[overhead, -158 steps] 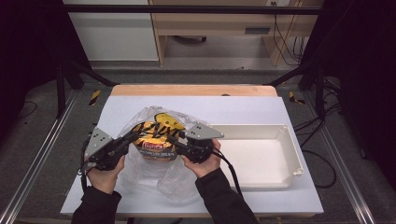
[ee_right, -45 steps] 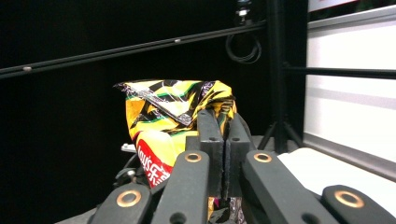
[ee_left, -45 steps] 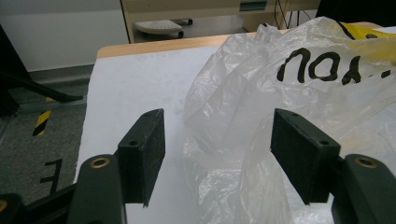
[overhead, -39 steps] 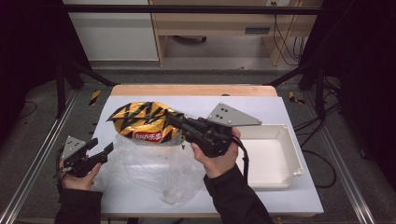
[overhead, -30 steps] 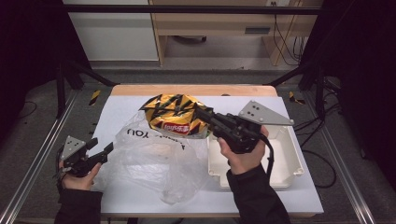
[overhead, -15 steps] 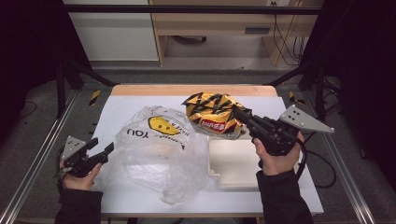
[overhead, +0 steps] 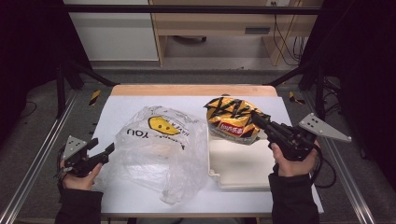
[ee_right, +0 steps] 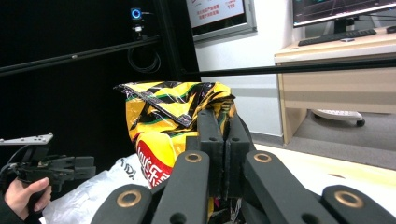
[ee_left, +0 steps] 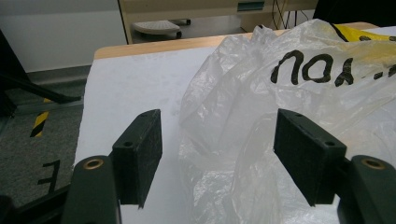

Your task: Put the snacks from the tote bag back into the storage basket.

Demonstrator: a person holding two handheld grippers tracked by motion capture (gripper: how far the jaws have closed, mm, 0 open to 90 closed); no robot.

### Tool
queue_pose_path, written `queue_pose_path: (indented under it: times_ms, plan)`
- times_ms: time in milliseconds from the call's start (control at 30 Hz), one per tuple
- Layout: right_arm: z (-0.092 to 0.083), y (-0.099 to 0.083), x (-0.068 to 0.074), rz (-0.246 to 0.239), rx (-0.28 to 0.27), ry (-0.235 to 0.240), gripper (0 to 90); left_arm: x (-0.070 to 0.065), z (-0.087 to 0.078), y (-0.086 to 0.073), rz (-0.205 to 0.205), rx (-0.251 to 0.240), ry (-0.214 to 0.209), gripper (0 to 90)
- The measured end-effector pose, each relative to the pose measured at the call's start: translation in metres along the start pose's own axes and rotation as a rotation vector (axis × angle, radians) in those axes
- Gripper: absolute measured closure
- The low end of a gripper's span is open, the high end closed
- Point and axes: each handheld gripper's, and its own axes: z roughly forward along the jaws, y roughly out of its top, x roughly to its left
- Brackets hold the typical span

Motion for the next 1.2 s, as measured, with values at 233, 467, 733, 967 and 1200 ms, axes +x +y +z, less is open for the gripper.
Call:
queue_pose_path:
  times_ms: [233, 467, 733, 967, 1200]
  plan:
    - [-0.011, -0.006, -0.014, 0.026, 0.001, -0.046, 89.9, 0.0, 0.001, -0.001, -0.001, 0.007, -0.008, 32.0]
    - [-0.006, -0.017, -0.024, 0.04, 0.042, -0.078, 89.9, 0.0, 0.001, 0.0, -0.003, 0.0, -0.011, 31.9]
    - [0.002, -0.028, -0.03, 0.059, 0.091, -0.079, 89.9, 0.0, 0.001, 0.0, 0.003, 0.0, -0.005, 32.0]
    - [0.016, -0.039, -0.028, 0.059, 0.142, -0.063, 89.9, 0.0, 0.001, 0.0, 0.003, -0.001, -0.008, 32.0]
    - [0.027, -0.049, -0.029, 0.064, 0.177, -0.055, 89.8, -0.001, 0.001, 0.0, 0.003, 0.001, -0.009, 32.0]
